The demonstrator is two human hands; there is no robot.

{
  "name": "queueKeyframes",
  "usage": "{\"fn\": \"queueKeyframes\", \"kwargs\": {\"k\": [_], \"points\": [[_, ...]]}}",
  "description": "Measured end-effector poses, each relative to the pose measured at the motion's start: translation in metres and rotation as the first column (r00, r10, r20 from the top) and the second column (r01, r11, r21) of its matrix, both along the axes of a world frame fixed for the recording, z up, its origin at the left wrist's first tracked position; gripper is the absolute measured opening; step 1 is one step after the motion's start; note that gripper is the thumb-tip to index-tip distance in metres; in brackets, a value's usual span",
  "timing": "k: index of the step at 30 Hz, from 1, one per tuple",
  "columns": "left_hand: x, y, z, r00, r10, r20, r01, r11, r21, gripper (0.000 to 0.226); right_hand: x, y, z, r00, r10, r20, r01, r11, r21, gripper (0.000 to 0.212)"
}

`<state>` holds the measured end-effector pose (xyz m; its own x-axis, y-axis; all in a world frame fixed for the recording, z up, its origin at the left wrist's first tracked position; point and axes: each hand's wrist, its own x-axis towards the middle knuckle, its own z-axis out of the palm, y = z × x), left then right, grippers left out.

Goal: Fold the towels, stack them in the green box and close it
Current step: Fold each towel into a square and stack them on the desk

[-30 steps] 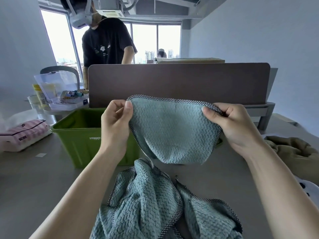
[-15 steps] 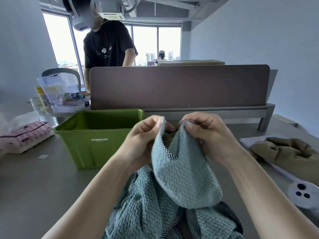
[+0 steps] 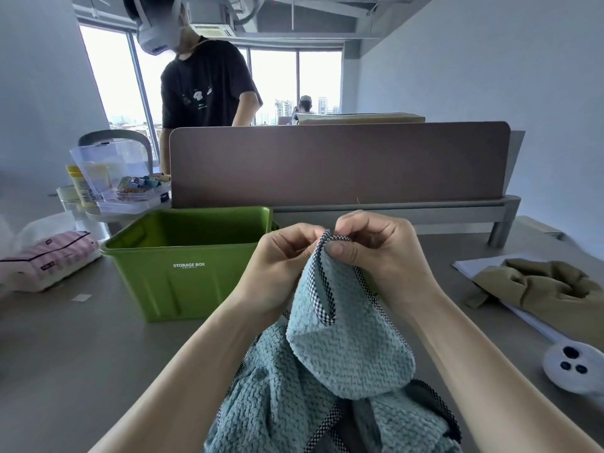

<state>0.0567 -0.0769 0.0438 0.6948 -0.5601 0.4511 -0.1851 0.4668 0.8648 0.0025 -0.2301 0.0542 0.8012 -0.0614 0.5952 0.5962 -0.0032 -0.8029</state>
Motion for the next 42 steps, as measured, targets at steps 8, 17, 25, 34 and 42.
{"fn": "queueKeyframes", "kwargs": {"k": [8, 17, 25, 34, 42], "points": [[0.002, 0.003, 0.004, 0.973, 0.216, 0.080, -0.221, 0.974, 0.053, 0.007, -0.004, 0.005, 0.003, 0.991, -0.136, -0.020, 0.136, 0.991, -0.016, 0.015], [-0.011, 0.028, 0.032, 0.734, 0.173, 0.657, -0.479, 0.818, 0.319, 0.044, -0.001, -0.005, 0.003, 0.847, -0.524, 0.084, 0.531, 0.839, -0.120, 0.013], [0.004, 0.034, 0.031, 0.596, 0.465, 0.654, -0.711, 0.684, 0.161, 0.007, -0.002, -0.011, 0.006, 0.873, -0.472, 0.119, 0.484, 0.869, -0.100, 0.009], [0.005, 0.032, 0.031, 0.636, 0.429, 0.642, -0.681, 0.703, 0.206, 0.018, -0.005, -0.017, 0.012, 0.956, -0.293, 0.035, 0.294, 0.944, -0.147, 0.015], [0.001, 0.029, 0.031, 0.559, 0.339, 0.757, -0.686, 0.702, 0.193, 0.014, -0.003, -0.008, 0.005, 0.932, -0.320, 0.168, 0.358, 0.881, -0.309, 0.014]]}}
